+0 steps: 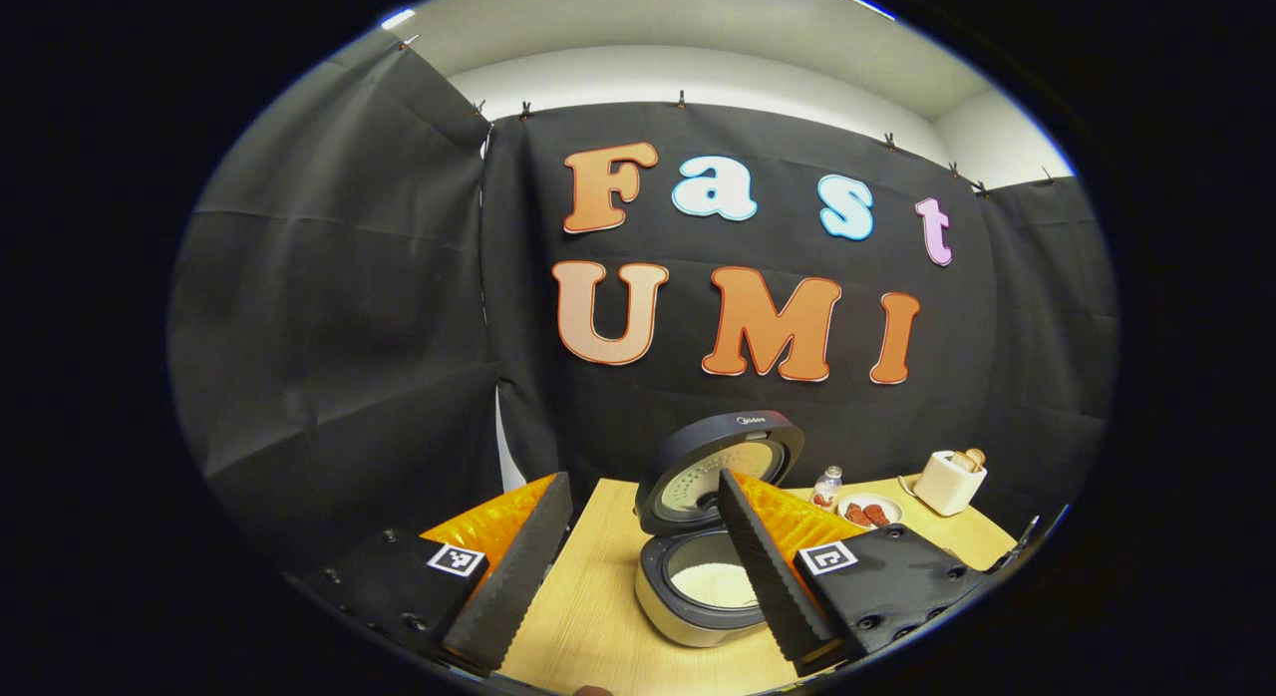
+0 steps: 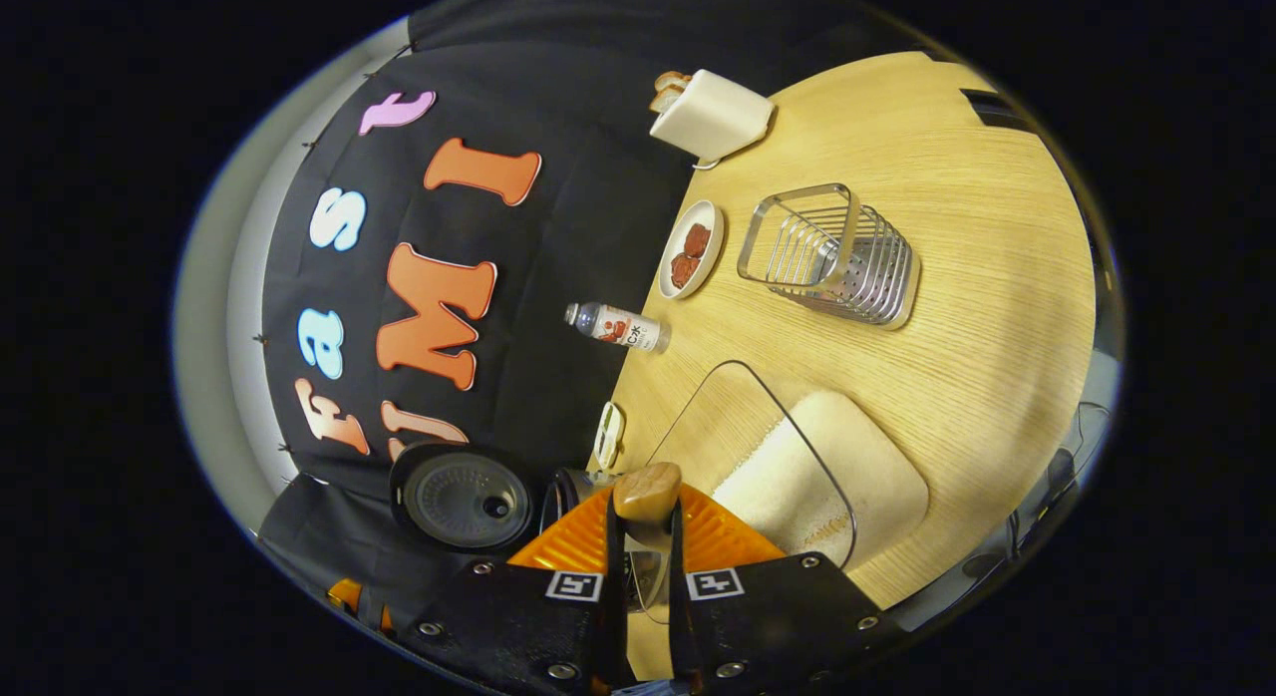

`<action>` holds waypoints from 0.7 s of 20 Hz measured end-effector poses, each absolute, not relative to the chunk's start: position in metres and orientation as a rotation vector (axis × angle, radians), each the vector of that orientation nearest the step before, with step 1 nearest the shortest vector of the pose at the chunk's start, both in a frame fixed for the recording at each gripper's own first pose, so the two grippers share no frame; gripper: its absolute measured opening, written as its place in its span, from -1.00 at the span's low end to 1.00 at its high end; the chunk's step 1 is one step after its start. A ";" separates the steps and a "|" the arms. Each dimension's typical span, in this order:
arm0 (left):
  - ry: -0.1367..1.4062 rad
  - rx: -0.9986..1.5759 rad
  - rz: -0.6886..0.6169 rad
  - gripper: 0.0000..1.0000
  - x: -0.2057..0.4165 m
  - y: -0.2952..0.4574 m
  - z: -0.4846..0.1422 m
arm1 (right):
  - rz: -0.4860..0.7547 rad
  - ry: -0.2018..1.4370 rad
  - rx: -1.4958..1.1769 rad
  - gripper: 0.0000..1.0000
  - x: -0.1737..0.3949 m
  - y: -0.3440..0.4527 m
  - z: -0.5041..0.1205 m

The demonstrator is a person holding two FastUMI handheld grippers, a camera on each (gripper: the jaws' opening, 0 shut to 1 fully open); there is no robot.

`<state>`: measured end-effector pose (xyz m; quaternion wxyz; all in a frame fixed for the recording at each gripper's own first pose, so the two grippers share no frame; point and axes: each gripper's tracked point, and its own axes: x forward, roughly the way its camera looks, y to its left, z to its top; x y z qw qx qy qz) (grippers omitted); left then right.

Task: Close the left gripper, press the button to open the rice cooker; take a wooden spoon from the chopstick holder with the right hand, scoop a spoonful of rice and pour it into the rice cooker, then put the wooden spoon back into the chopstick holder.

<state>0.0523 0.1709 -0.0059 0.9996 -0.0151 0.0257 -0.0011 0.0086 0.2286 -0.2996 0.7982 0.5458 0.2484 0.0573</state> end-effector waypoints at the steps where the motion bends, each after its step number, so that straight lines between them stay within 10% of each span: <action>1: 0.047 -0.031 0.001 1.00 0.051 0.171 -0.003 | 0.119 0.527 1.197 -0.67 0.008 0.223 -0.296; 14: 0.006 -0.030 -0.002 0.93 0.050 0.162 0.012 | 0.140 0.441 1.335 -0.67 0.024 0.192 -0.235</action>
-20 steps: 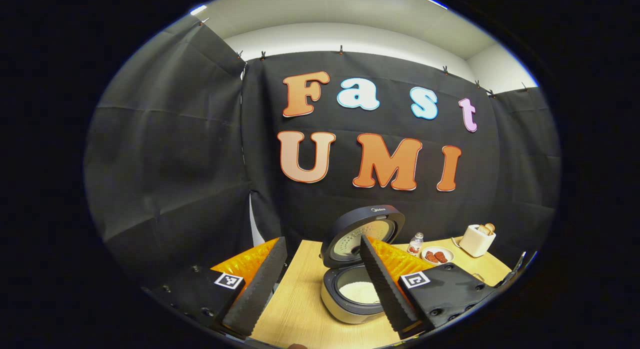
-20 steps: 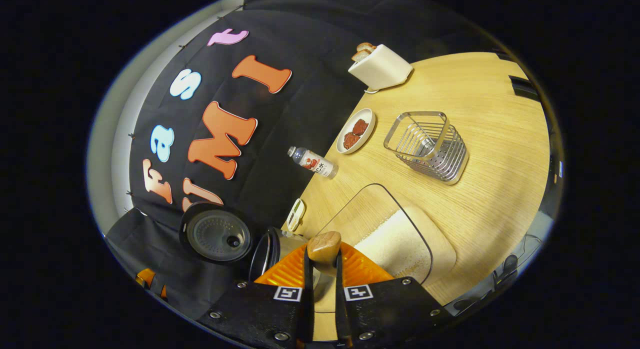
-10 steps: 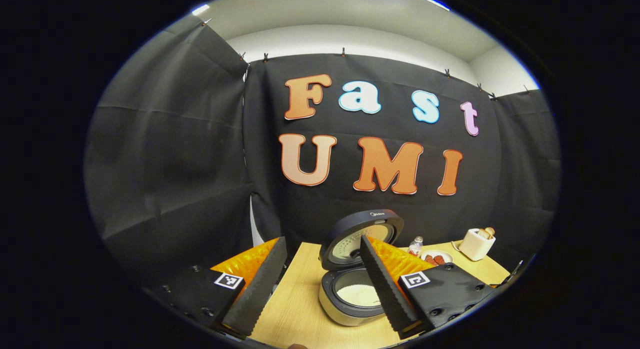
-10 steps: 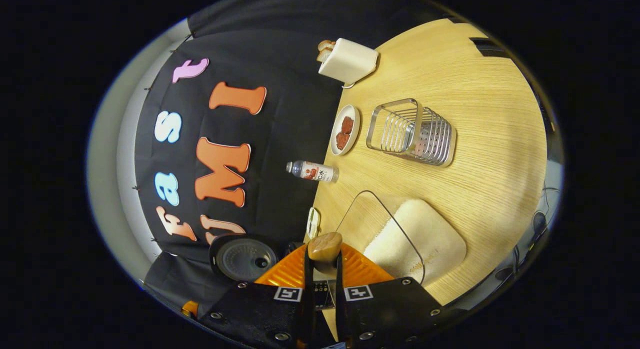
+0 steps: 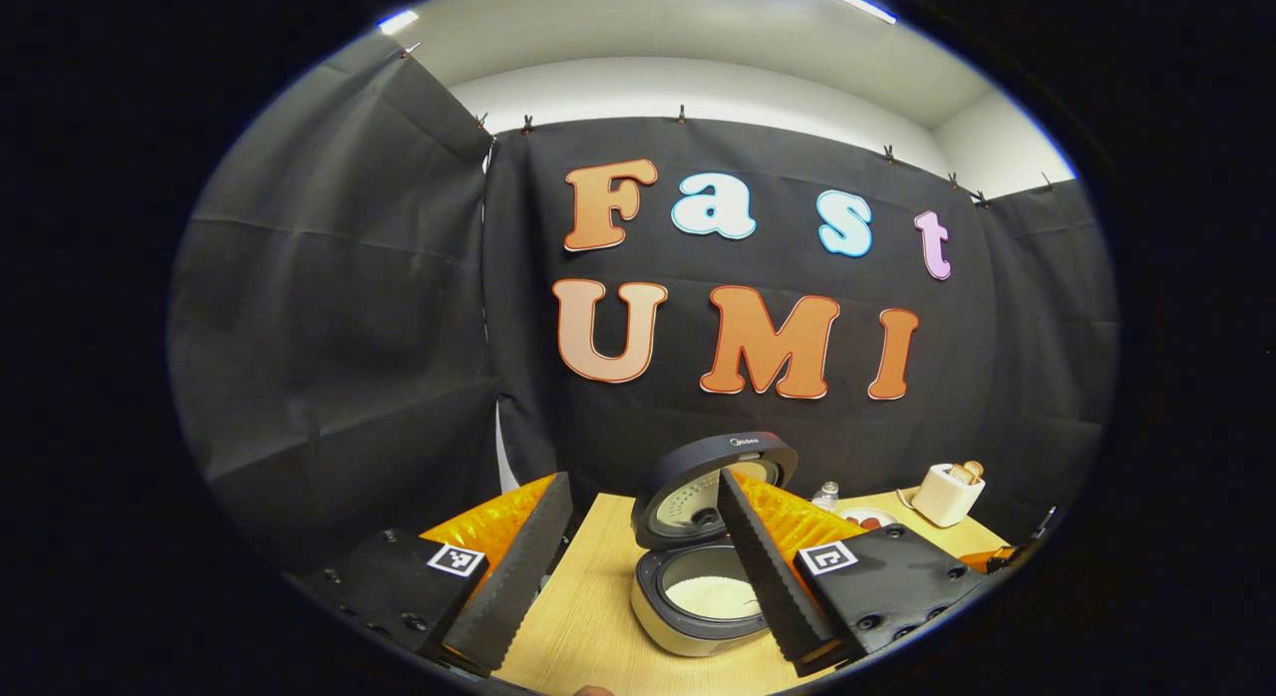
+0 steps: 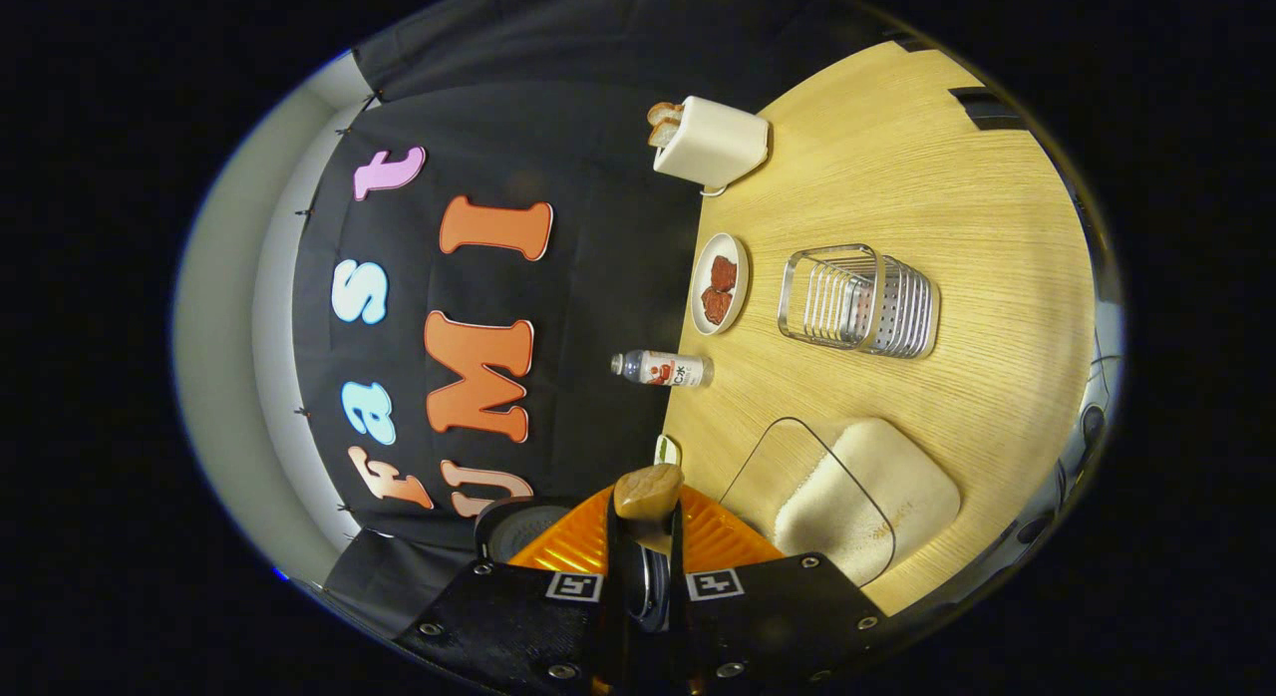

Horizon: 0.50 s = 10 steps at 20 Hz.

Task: Close the left gripper, press the button to open the rice cooker; take a wooden spoon from the chopstick holder with the right hand, scoop a spoonful of rice and pour it into the rice cooker, then put the wooden spoon back into the chopstick holder.

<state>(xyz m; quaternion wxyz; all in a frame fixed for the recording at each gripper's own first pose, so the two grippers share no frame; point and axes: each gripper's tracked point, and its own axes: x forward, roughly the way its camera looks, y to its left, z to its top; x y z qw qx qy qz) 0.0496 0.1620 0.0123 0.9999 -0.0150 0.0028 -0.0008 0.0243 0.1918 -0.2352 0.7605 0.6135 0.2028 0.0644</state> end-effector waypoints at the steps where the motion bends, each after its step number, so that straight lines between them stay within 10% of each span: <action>1: 0.006 -0.029 -0.003 0.92 0.049 0.161 0.013 | 0.144 0.439 1.347 -0.67 0.026 0.192 -0.231; 10: -0.003 -0.036 0.011 0.93 0.047 0.163 0.019 | 0.174 0.428 1.397 -0.67 0.030 0.201 -0.178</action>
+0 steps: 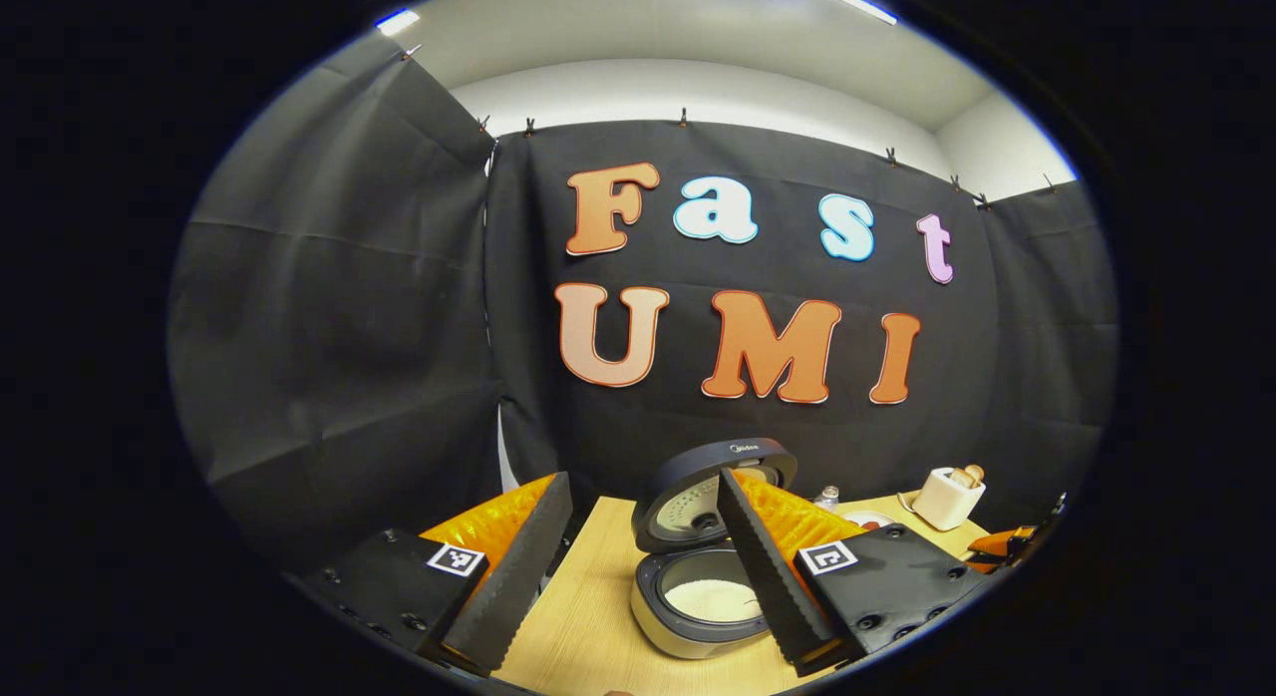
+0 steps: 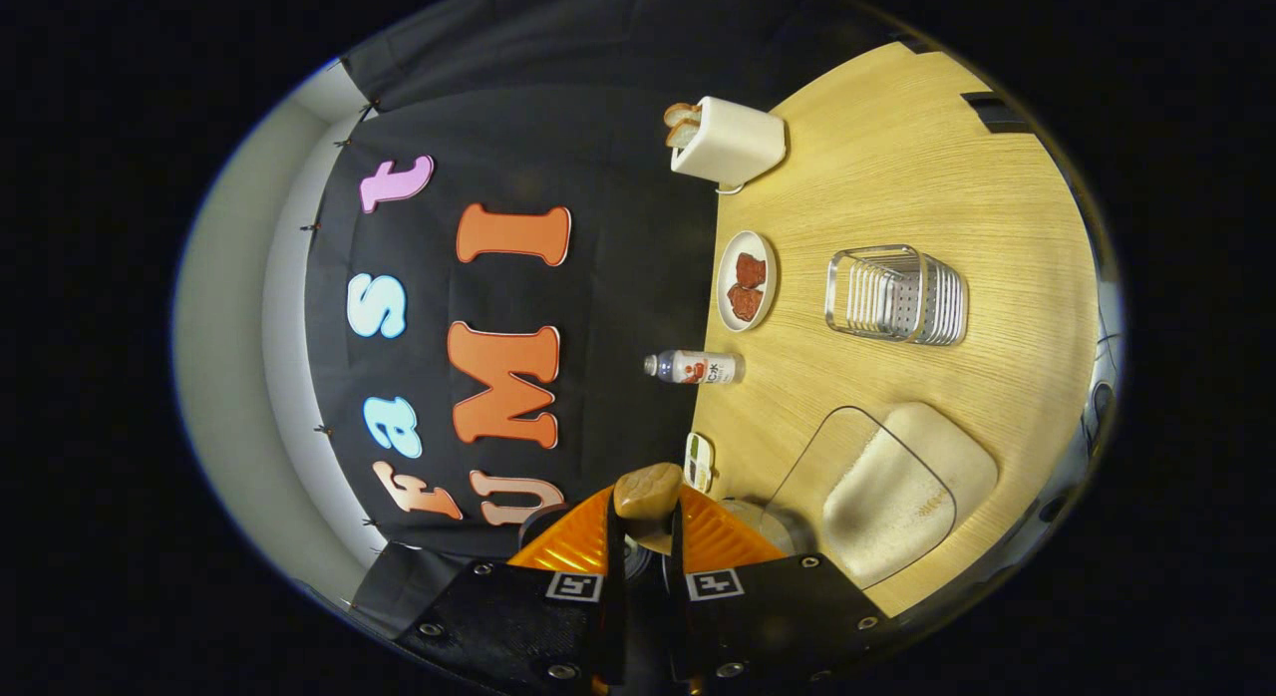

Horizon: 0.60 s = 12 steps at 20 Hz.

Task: Close the left gripper, press the button to open the rice cooker; take a wooden spoon from the chopstick holder with the right hand, scoop a spoonful of rice and pour it into the rice cooker, then put the wooden spoon back into the chopstick holder.

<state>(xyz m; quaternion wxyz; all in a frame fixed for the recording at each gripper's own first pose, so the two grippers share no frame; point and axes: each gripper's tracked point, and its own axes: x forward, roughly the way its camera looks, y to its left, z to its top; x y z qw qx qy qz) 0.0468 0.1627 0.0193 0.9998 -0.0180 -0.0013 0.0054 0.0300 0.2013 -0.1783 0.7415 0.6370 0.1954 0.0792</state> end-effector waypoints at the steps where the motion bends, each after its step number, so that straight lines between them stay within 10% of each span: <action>1: -0.004 -0.036 0.013 0.95 0.046 0.163 0.020 | 0.184 0.423 1.405 -0.67 0.032 0.203 -0.171; 12: -0.007 -0.037 0.074 0.97 0.032 0.189 0.017 | 0.312 0.433 1.384 -0.67 0.060 0.259 -0.106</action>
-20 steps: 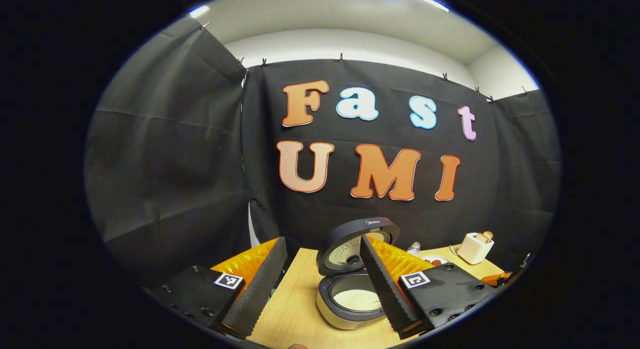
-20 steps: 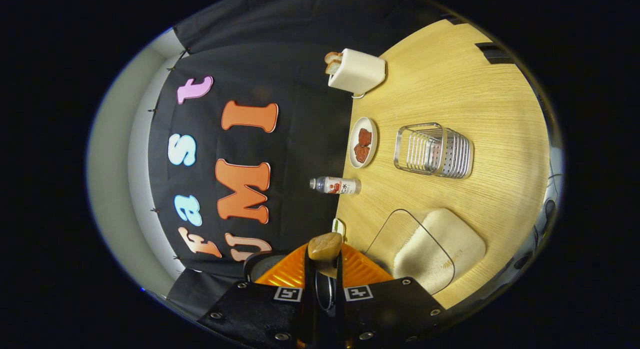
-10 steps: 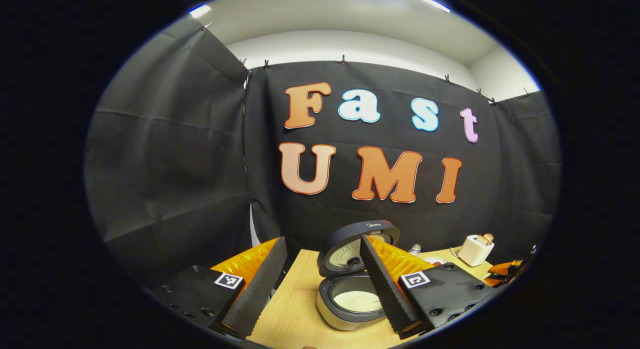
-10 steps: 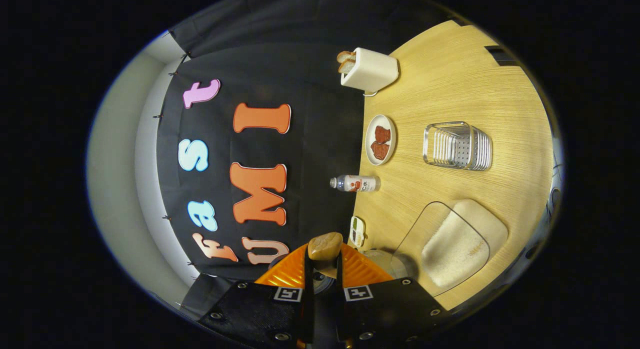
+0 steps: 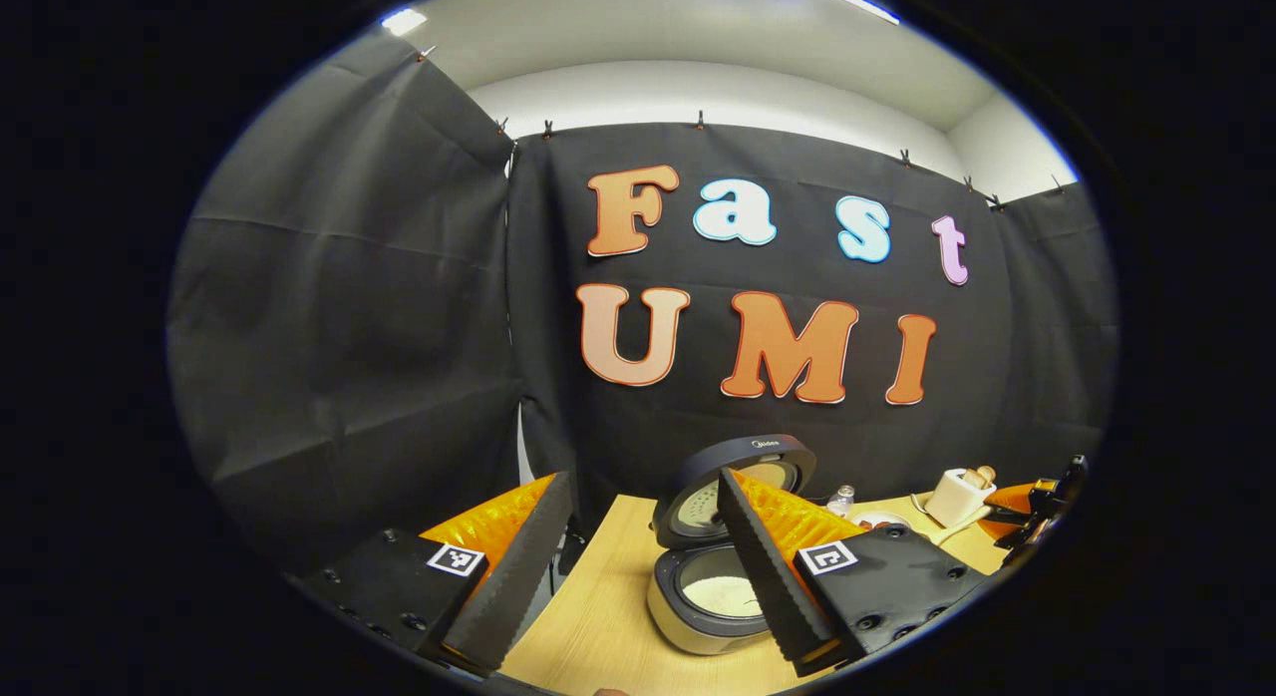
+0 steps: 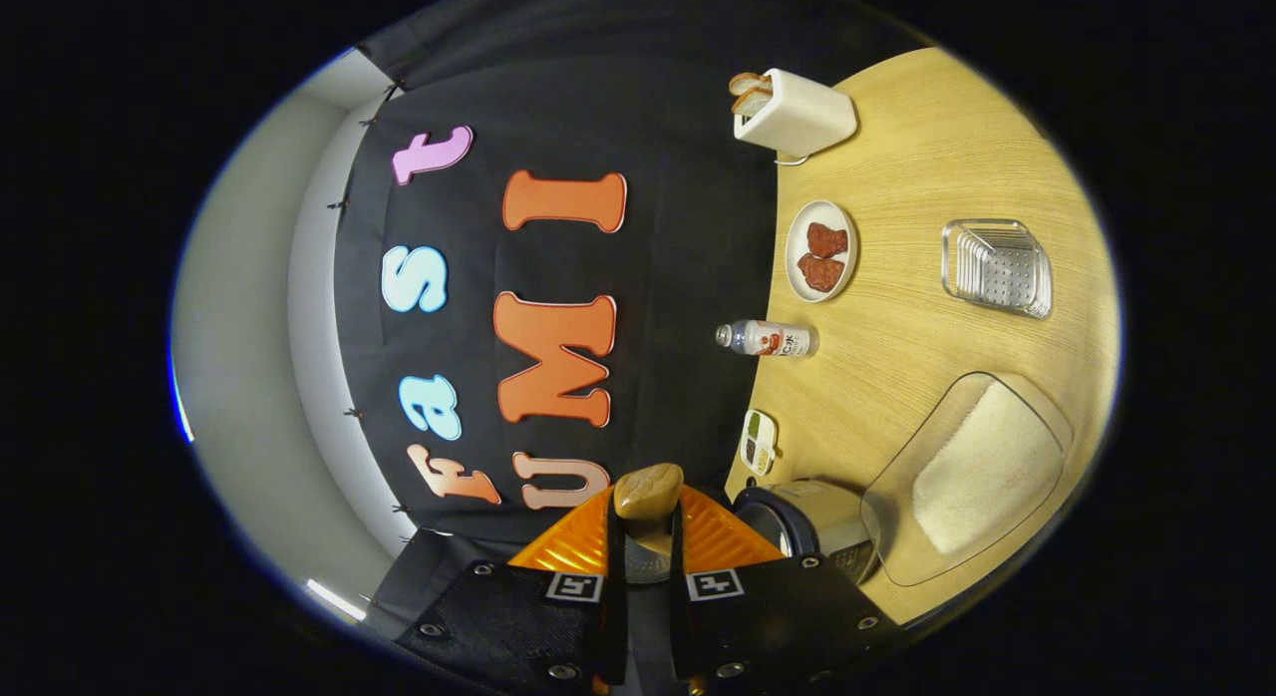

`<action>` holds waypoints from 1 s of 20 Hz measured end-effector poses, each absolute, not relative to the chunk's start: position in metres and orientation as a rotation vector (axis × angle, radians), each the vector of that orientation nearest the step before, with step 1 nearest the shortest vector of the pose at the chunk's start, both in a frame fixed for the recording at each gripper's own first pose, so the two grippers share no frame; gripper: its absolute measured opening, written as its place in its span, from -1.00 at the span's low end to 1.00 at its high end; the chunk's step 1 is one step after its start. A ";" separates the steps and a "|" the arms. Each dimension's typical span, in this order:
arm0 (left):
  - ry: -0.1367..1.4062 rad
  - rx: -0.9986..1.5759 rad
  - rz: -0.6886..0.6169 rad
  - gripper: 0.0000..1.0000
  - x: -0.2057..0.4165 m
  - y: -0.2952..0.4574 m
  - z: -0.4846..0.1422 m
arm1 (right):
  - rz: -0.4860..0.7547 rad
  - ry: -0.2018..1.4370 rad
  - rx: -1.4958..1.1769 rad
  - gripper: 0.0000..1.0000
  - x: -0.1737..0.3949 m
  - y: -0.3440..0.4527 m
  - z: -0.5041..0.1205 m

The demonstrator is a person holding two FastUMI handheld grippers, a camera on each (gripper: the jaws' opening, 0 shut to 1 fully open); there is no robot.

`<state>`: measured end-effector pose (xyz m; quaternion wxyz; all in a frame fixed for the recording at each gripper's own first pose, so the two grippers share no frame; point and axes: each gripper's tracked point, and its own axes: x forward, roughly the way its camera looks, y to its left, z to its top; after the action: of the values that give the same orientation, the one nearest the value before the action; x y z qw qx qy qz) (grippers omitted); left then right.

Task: Close the left gripper, press the button to open the rice cooker; take a wooden spoon from the chopstick holder with the right hand, scoop a spoonful of rice and pour it into the rice cooker, then put the wooden spoon back into the chopstick holder.

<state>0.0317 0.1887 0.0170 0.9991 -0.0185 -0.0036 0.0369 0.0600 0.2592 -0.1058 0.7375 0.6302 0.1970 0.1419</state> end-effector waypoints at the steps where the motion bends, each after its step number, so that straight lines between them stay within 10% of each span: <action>1: -0.012 -0.036 0.080 0.98 0.029 0.192 0.019 | 0.321 0.431 1.379 -0.67 0.064 0.266 -0.100; 20: 0.002 -0.040 0.099 1.00 0.031 0.232 0.006 | 0.413 0.376 1.106 -0.67 0.108 0.359 -0.067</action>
<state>0.0307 0.2317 0.0065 0.9986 -0.0200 0.0008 0.0497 0.1079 0.3592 -0.0669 0.8141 0.5185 0.1763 0.1934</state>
